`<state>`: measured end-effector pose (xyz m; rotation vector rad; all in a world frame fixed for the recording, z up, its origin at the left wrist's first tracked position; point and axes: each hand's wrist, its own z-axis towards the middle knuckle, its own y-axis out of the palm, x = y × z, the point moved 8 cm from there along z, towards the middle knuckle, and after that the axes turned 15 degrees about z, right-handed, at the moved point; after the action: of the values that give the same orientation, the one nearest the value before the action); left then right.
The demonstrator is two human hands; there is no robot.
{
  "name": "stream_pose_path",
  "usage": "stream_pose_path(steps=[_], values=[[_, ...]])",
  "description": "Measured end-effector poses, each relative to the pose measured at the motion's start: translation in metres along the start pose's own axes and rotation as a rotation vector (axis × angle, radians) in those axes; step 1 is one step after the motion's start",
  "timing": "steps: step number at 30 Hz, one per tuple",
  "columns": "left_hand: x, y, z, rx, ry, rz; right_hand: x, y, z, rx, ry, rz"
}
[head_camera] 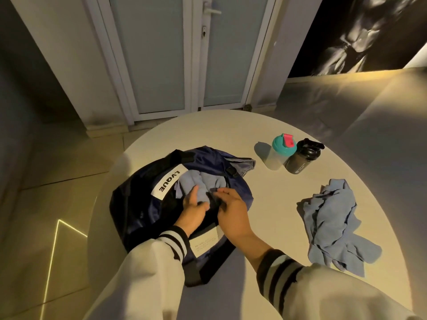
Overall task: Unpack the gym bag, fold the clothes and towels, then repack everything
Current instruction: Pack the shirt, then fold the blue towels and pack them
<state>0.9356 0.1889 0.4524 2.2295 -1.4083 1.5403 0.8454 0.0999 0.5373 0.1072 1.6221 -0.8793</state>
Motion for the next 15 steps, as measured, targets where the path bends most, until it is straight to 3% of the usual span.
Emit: stream_pose_path(steps=[6, 10, 13, 15], values=[[-0.008, 0.002, 0.009, 0.152, 0.054, 0.475, 0.023, 0.014, 0.005, -0.126, 0.105, -0.006], [-0.002, -0.004, -0.009, 0.404, 0.029, 0.427, 0.021, 0.003, -0.003, -0.107, 0.091, 0.009], [0.004, -0.008, -0.017, 0.328, 0.03, 0.182, 0.013, -0.022, -0.015, -0.019, 0.028, 0.019], [0.02, -0.013, -0.033, 0.357, 0.086, 0.23, 0.013, -0.041, -0.025, 0.074, 0.005, 0.036]])
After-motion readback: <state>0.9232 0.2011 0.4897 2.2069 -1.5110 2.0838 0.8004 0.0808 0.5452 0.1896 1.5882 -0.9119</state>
